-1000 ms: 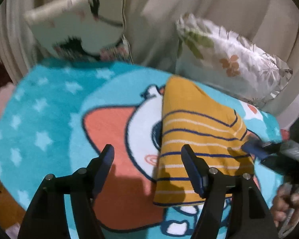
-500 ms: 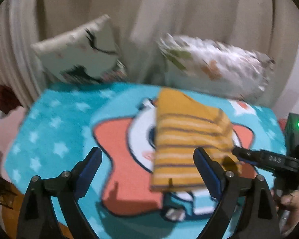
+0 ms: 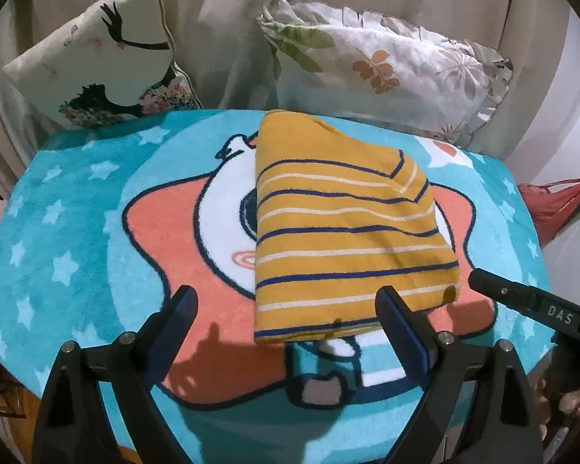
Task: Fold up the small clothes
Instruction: 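Open the right gripper and withdraw from the folded sweater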
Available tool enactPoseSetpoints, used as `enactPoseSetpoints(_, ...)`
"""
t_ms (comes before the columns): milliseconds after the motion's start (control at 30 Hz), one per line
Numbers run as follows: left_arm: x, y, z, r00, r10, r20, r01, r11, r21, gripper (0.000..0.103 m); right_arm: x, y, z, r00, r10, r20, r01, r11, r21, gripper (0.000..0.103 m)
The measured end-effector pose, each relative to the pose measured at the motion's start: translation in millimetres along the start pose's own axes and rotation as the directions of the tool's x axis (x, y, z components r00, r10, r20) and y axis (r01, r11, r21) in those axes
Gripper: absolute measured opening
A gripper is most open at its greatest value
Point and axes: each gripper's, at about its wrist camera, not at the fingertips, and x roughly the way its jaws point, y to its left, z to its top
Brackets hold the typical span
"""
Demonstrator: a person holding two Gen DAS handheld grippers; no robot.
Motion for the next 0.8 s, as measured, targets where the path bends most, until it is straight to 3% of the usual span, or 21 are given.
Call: enactPoseSetpoints(800, 11.3, 54.1, -6.3, 0.993, -0.065, -0.098, 0.071, 0.996, 0.053, 0.092, 28.0, 63.7, -31.9, 0.992, -0.128, -0.018, 0.128, 0.992, 0.009, 0.06)
